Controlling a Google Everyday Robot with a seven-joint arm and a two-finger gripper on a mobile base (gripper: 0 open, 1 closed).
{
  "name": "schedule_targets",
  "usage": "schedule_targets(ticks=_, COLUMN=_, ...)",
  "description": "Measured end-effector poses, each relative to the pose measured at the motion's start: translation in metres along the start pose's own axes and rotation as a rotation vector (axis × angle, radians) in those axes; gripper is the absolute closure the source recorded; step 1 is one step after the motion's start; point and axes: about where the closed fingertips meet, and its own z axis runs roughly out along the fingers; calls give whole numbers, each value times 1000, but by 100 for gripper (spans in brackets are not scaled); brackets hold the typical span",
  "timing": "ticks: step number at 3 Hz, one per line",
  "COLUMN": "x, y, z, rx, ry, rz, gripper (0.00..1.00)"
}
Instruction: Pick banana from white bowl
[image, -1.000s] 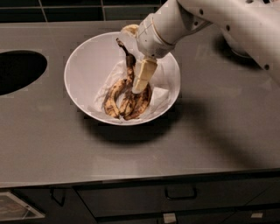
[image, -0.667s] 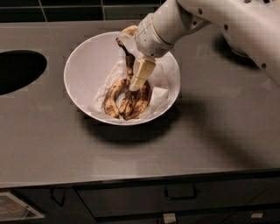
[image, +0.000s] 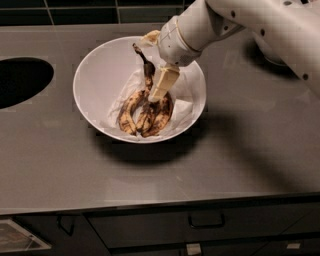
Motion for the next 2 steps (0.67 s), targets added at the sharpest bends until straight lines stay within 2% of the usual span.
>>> schedule_targets(ticks=1, x=2, y=0, z=-3, rx=14, ry=-20, rz=6, gripper=23)
schedule_targets(ticks=2, x=0, y=-17, z=-3, rx=25, ry=-52, rz=-5, gripper=27)
